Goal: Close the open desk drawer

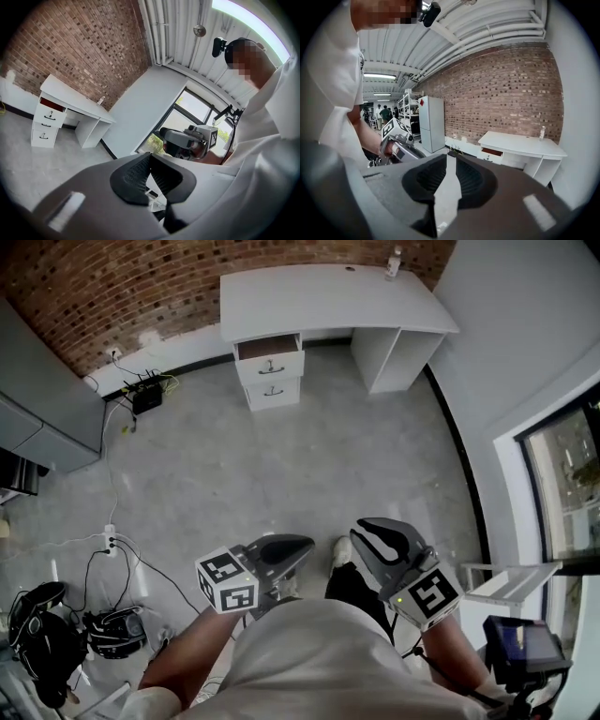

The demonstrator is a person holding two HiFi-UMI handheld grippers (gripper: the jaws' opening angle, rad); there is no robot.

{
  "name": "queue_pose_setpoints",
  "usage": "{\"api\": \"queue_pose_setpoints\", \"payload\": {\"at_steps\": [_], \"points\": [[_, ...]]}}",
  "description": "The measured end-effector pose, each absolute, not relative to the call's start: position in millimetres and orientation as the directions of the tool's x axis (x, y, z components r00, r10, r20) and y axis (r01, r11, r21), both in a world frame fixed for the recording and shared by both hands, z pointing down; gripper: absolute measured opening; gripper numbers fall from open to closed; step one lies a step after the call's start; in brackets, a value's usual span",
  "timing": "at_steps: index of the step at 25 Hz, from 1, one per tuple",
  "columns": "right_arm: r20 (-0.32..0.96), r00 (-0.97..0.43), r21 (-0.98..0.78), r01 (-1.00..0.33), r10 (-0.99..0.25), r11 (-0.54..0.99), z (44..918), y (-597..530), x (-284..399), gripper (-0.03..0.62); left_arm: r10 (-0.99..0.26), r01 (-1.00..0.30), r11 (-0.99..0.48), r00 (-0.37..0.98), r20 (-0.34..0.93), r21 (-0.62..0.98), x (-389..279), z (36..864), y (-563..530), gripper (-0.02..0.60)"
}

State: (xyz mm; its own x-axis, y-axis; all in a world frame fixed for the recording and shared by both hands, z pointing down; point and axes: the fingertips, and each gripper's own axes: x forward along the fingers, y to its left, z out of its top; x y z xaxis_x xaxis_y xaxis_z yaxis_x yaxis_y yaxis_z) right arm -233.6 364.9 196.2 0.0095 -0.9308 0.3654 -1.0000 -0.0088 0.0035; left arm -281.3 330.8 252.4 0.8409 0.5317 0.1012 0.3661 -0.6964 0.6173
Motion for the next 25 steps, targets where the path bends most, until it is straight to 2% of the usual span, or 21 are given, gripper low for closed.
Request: {"api": "queue_pose_setpoints", "payload": {"at_steps": [4, 15, 17, 25], "points": [[0.339, -0.061, -0.028, -0.998, -0.939, 0.054, 197.7, 331.7, -171.4, 0.052, 0.476, 0.299, -0.704, 0.872, 0.115, 0.644, -222.0, 266.3, 301.8, 0.006], [0.380, -0.316, -0.050, -0.946, -0.870, 0.321, 203.7, 261.9, 1.9, 0.021, 0.258, 0.103, -0.766, 0.953, 0.157, 0.634, -45.4, 270.2, 245.1, 0.006], [0.399, -0.343, -0.040, -0.933, -0.850, 0.357, 211.0, 245.2, 20.5, 0.003, 0.226, 0.068, -0.752, 0.961, 0.158, 0.656, -26.9, 277.3, 233.8, 0.006], [0.529, -0.418, -0.074, -0.890, -0.739, 0.451, 260.8, 152.2, 58.4, 0.003, 0.135, -0.017, -0.660, 0.981, 0.142, 0.751, 16.5, 327.4, 158.1, 0.006]]}}
